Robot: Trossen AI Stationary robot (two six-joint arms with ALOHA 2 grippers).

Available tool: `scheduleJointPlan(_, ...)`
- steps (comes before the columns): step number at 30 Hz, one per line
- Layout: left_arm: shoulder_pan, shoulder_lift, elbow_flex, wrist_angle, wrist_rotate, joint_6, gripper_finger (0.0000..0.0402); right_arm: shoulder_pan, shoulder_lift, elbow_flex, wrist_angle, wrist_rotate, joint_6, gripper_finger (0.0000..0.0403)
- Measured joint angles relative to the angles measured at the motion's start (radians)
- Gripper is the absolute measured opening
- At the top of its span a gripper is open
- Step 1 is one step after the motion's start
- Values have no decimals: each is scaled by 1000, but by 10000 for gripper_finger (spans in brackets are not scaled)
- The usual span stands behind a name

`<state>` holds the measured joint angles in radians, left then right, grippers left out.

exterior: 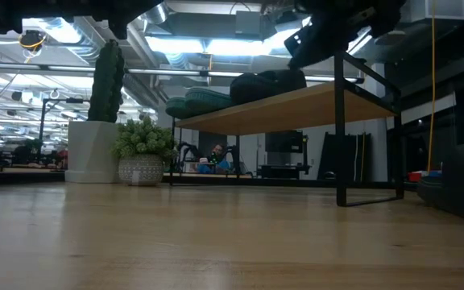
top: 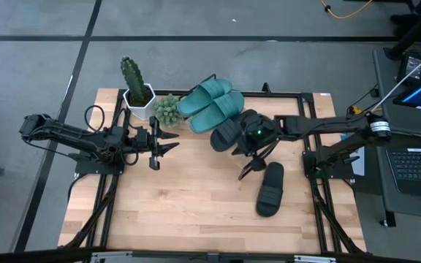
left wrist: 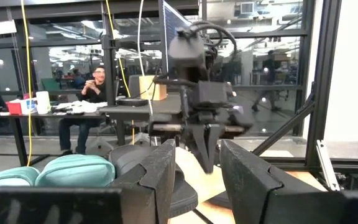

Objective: Pick and place slides into the shelf
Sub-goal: Put the top black slides on the shelf

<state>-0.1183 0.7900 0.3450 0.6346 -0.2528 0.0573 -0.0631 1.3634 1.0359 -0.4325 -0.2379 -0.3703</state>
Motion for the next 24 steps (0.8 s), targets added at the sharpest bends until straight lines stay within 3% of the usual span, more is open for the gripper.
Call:
scheduleJointPlan(12,0,0,0,0,0,0,119,55,56,0,26,259,49,1)
scheduleJointPlan(24,0,0,0,1,0,-1,119,54,56,0,90,272,44,0)
